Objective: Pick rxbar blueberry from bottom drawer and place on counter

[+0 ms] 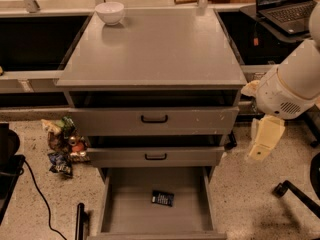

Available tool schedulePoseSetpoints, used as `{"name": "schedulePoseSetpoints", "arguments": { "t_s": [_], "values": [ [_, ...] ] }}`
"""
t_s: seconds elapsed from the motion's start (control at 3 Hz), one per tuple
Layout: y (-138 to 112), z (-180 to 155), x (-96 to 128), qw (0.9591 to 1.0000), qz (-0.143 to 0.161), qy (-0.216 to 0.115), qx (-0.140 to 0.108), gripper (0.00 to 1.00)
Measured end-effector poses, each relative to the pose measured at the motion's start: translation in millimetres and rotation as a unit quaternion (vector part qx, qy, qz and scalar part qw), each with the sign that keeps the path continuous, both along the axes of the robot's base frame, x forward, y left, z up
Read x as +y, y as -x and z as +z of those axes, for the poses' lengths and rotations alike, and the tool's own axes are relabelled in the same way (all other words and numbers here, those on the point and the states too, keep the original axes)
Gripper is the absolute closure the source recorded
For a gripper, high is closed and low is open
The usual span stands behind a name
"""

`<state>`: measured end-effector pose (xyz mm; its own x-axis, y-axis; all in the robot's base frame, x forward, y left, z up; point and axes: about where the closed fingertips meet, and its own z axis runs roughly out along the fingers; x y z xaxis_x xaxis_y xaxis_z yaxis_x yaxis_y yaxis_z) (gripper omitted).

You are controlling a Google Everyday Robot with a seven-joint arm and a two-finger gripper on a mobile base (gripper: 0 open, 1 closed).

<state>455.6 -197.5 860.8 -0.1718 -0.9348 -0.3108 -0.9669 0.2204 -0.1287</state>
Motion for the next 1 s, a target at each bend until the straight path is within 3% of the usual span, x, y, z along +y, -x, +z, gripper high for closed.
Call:
{"name": "schedulePoseSetpoints", "arguments": {
  "t_s": [0.67, 1.0],
  "values": [
    [-18.6, -116.8, 20.6, 0.9965, 0.039, -0.073, -0.011, 0.0],
    [-29.6, -181.6, 35.4, 0.9931, 0.048, -0.105, 0.02, 0.0]
  ]
}}
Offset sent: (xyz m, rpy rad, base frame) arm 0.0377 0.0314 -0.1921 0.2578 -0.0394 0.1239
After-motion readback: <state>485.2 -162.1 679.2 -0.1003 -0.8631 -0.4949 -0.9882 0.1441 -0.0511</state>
